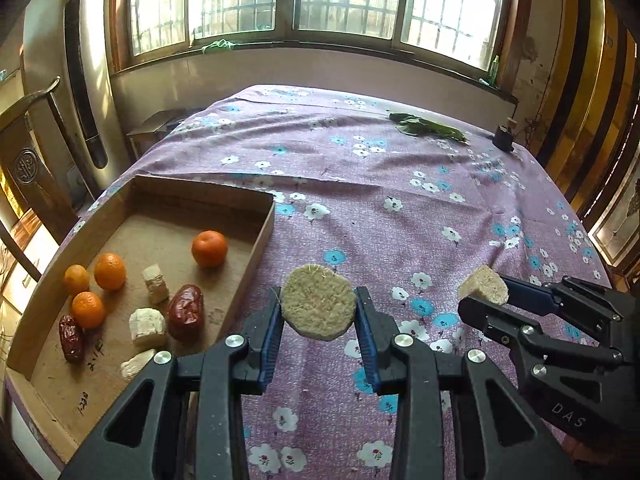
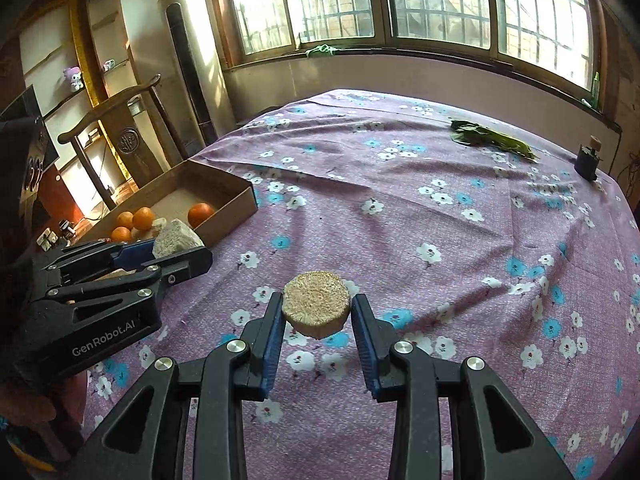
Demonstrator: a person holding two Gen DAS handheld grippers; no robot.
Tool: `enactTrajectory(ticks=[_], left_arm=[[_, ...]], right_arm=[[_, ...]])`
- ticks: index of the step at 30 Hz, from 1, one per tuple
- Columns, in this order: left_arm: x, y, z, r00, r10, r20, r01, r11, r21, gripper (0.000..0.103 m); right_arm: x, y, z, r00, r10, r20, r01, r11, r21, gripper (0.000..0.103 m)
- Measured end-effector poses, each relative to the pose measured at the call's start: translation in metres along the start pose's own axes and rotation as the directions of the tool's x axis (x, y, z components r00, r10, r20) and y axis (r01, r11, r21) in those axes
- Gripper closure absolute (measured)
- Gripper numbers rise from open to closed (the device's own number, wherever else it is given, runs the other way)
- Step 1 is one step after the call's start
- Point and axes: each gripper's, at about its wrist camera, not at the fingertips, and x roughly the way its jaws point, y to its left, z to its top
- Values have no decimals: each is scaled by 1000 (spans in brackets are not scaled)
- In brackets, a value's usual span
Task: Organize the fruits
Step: 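Carry both white pieces into the box and open both tools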
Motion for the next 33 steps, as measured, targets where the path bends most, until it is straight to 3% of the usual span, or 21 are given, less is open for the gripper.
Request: enactTrajectory(ticks=[19,33], left_arm=[[-49,118,-18,989,143,30,-137,979,-152,69],[-44,151,-40,981,195,-19,-195,964,-179,69]], right_arm=[[26,94,25,993,120,-16,-121,981,-155,66],[59,140,33,982,175,-78,-188,958,-217,66]])
